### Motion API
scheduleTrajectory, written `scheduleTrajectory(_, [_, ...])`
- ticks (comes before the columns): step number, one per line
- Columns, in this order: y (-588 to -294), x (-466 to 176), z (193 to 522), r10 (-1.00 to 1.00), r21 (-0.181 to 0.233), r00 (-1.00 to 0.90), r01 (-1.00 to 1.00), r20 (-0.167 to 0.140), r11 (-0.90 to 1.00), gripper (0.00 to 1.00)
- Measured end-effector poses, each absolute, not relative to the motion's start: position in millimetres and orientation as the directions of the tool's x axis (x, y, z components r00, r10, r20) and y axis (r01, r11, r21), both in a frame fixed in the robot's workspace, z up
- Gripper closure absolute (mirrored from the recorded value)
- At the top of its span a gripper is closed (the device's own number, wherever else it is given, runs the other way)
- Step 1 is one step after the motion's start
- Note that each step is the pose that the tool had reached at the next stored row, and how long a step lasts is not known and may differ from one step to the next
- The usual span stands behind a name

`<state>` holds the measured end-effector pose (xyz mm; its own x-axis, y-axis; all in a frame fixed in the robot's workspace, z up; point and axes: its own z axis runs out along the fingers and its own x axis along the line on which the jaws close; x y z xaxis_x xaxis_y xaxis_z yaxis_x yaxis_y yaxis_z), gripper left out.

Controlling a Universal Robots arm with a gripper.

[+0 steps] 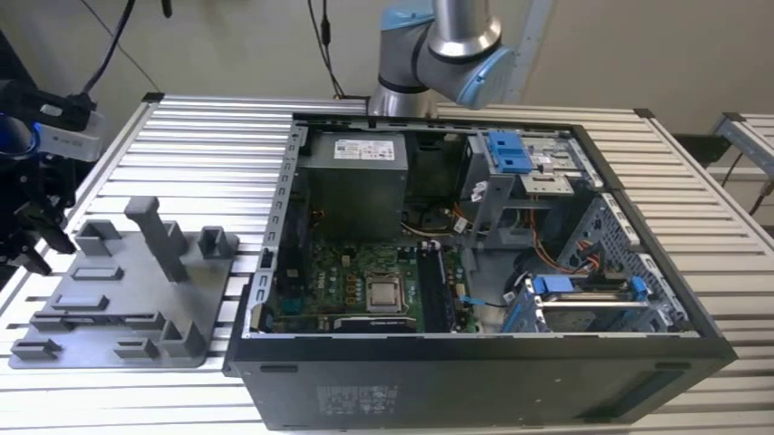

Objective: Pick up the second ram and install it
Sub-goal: 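Pick up the second ram and move it above second insertion slot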

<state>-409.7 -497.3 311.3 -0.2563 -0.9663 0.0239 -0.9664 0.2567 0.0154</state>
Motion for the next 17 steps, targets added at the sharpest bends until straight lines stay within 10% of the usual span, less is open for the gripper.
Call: scheduleTrajectory(17, [-497.2,-410.4,296.2,-0.966,0.015,-0.256,-0.966,0.026,0.257,0.64])
